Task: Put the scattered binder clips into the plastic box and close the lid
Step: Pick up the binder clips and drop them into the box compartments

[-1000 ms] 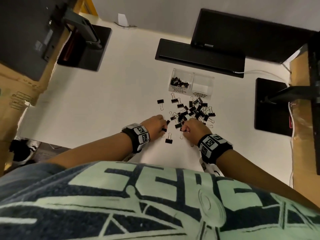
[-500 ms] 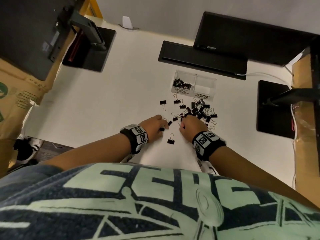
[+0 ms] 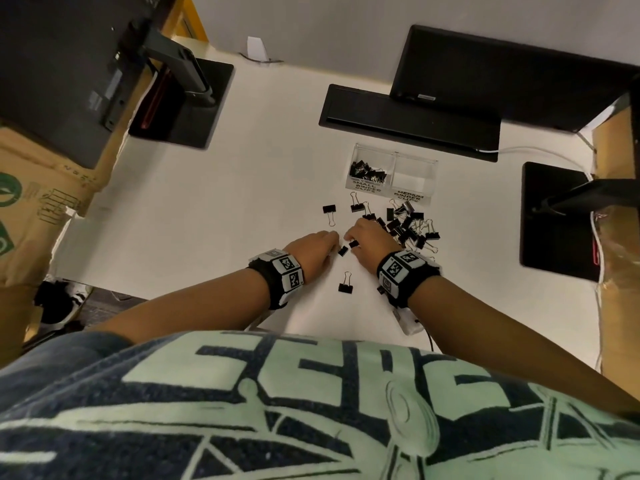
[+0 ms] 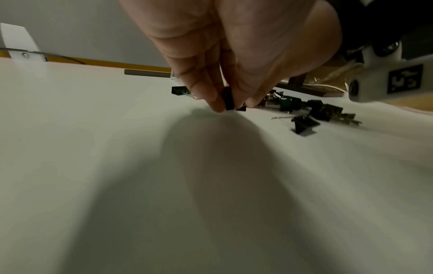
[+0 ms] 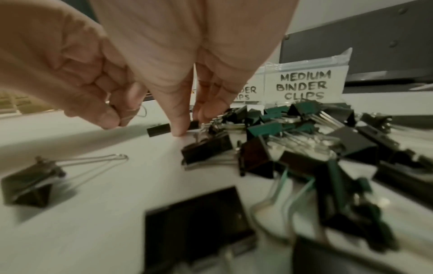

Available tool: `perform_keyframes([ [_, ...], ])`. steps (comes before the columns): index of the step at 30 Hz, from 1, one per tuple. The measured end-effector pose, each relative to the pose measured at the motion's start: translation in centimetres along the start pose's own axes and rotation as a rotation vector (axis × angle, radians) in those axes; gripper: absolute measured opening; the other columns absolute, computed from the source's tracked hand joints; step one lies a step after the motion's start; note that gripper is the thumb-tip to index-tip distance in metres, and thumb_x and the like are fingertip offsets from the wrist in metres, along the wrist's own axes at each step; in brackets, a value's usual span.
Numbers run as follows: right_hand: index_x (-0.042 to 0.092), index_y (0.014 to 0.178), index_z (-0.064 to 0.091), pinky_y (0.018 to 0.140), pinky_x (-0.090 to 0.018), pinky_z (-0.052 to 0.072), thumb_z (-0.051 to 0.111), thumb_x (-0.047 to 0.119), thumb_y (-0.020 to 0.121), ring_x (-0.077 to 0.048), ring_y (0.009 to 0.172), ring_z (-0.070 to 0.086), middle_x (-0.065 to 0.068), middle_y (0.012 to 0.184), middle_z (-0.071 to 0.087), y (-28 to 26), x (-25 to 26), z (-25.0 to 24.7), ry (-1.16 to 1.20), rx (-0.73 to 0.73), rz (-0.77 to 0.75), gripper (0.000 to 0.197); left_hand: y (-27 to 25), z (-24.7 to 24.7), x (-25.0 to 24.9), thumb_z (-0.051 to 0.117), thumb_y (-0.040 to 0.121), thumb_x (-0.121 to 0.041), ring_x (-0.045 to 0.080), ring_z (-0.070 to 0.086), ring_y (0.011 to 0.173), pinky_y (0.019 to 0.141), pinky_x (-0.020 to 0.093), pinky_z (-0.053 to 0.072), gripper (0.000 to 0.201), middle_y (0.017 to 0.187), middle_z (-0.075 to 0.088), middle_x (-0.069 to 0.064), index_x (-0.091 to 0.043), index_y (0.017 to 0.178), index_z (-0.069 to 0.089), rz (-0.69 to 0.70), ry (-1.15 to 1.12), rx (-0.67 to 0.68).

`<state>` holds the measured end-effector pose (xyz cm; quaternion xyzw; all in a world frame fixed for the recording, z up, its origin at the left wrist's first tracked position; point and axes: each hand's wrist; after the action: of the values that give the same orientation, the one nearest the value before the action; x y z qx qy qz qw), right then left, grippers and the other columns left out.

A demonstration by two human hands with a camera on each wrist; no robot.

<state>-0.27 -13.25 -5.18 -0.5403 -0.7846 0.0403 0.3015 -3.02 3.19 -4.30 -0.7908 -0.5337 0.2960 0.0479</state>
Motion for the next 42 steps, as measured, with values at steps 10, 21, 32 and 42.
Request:
perform_keyframes([
  [10, 0.016, 0.103, 0.066, 0.07, -0.023, 0.049, 0.056, 0.011, 0.088, -0.008, 0.07, 0.051, 0.004, 0.08, 0.057, -0.7, -1.5, -2.7, 0.628, -0.362, 0.301, 0.019, 1.9, 0.8, -0.9, 0.038, 0.086, -0.033, 0.027, 0.051, 0.077, 0.058, 0.027, 0.039, 0.043, 0.106, 0.044, 0.007, -0.017, 0.122, 0.054, -0.1, -0.061, 0.019],
  [21, 0.014, 0.108, 0.067, 0.084, -0.037, 0.057, 0.051, 0.014, 0.091, -0.022, 0.09, 0.066, -0.009, 0.102, 0.07, 3.9, -2.7, -8.9, 0.66, -0.53, 0.328, 0.023, 2.6, 0.6, -1.2, 0.046, 0.094, -0.015, 0.034, 0.057, 0.089, 0.071, 0.035, 0.046, 0.026, 0.118, 0.046, 0.015, -0.001, 0.114, 0.054, 0.056, 0.095, 0.035],
  [32, 0.011, 0.097, 0.067, 0.071, -0.018, 0.049, 0.047, 0.011, 0.093, -0.012, 0.087, 0.059, -0.003, 0.11, 0.065, 1.9, -1.9, -7.8, 0.45, -0.407, 0.277, 0.021, 5.0, -4.9, -2.5, 0.053, 0.088, -0.017, 0.02, 0.052, 0.08, 0.07, 0.028, 0.047, 0.019, 0.107, 0.052, 0.01, -0.004, 0.102, 0.055, 0.035, -0.108, -0.15],
  [42, 0.016, 0.119, 0.056, 0.098, -0.03, 0.042, 0.063, 0.016, 0.084, -0.015, 0.114, 0.05, 0.001, 0.121, 0.052, -2.9, -3.4, -2.5, 0.179, -0.059, 0.181, 0.036, 13.3, -10.9, -2.8, 0.058, 0.088, -0.013, 0.031, 0.058, 0.101, 0.09, 0.039, 0.05, 0.025, 0.122, 0.049, 0.014, -0.006, 0.112, 0.058, -0.059, -0.065, -0.228],
])
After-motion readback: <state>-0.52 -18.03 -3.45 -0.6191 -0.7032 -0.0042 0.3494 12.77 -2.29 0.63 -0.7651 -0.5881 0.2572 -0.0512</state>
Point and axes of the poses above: each hand's wrist, its own y-axis towards the middle knuckle, its own z-axis out of the palm, x = y × z
